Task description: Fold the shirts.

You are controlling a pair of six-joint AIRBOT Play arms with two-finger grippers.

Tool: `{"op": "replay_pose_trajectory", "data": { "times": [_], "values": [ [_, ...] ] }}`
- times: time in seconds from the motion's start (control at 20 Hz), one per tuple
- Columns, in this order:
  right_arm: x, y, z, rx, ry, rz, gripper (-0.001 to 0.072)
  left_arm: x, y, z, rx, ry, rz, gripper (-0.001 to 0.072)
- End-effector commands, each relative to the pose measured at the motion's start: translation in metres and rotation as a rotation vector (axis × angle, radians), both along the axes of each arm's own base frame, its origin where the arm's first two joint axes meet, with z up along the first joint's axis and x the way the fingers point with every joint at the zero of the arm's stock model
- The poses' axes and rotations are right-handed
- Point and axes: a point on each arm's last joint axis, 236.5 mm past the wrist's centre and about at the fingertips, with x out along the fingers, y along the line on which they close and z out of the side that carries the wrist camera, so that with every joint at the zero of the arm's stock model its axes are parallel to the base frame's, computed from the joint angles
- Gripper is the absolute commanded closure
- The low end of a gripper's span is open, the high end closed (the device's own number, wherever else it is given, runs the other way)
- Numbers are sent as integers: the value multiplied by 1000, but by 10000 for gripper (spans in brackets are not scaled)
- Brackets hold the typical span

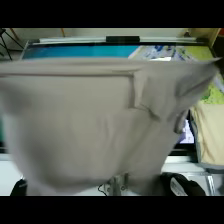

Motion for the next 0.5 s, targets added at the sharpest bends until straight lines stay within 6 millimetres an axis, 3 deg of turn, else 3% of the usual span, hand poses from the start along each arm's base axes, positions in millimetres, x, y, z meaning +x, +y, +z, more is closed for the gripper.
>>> {"op": "replay_pose_trajectory", "data": {
  "times": [0.0,0.1,0.25,0.35,0.45],
  "values": [
    [71,3,-113,149,249,-4,647,53,10,-137,-105,273,-30,678],
    [121,14,-164,201,271,-17,647,94,11,-176,-132,324,-37,677],
    [191,40,-218,200,187,-23,647,162,12,-210,-167,319,-9,677],
    [227,44,-244,203,114,-54,647,202,8,-227,-166,309,-13,675],
    [245,44,-270,220,94,-89,647,230,2,-245,-164,307,-20,674]
  ]
}}
